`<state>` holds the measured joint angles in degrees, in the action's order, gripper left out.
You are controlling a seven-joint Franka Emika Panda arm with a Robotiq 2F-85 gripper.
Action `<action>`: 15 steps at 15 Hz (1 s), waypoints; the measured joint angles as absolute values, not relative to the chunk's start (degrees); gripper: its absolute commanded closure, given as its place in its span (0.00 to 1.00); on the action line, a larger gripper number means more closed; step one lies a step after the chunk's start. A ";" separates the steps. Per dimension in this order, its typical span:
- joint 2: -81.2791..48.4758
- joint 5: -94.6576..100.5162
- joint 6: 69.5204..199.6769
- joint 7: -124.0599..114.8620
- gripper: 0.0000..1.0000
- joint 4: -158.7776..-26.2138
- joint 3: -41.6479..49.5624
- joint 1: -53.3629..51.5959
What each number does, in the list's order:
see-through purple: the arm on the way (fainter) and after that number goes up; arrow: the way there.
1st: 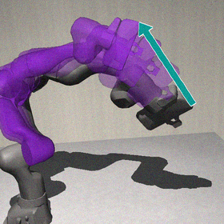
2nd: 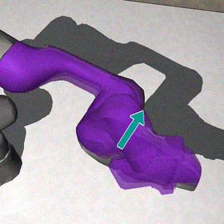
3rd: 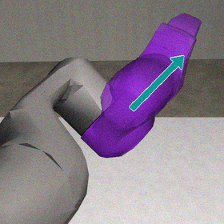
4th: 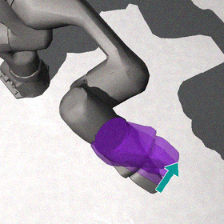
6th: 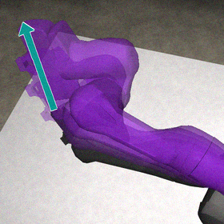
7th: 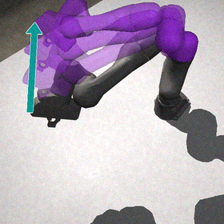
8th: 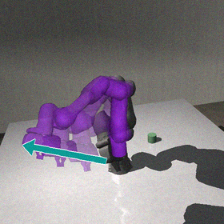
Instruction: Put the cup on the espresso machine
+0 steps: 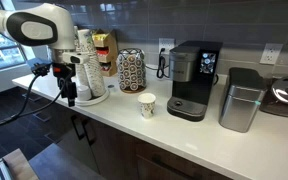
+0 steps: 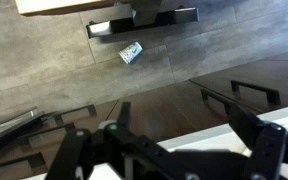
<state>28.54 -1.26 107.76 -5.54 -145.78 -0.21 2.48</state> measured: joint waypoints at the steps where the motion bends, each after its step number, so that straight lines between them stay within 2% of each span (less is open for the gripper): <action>1: 28.52 -1.26 107.76 -5.54 0.00 -145.78 -0.21 2.48; 11: 28.34 -1.26 107.96 -5.56 0.00 -145.76 -0.18 2.58; 15: 25.86 -1.07 113.91 -4.97 0.00 -146.02 1.40 4.29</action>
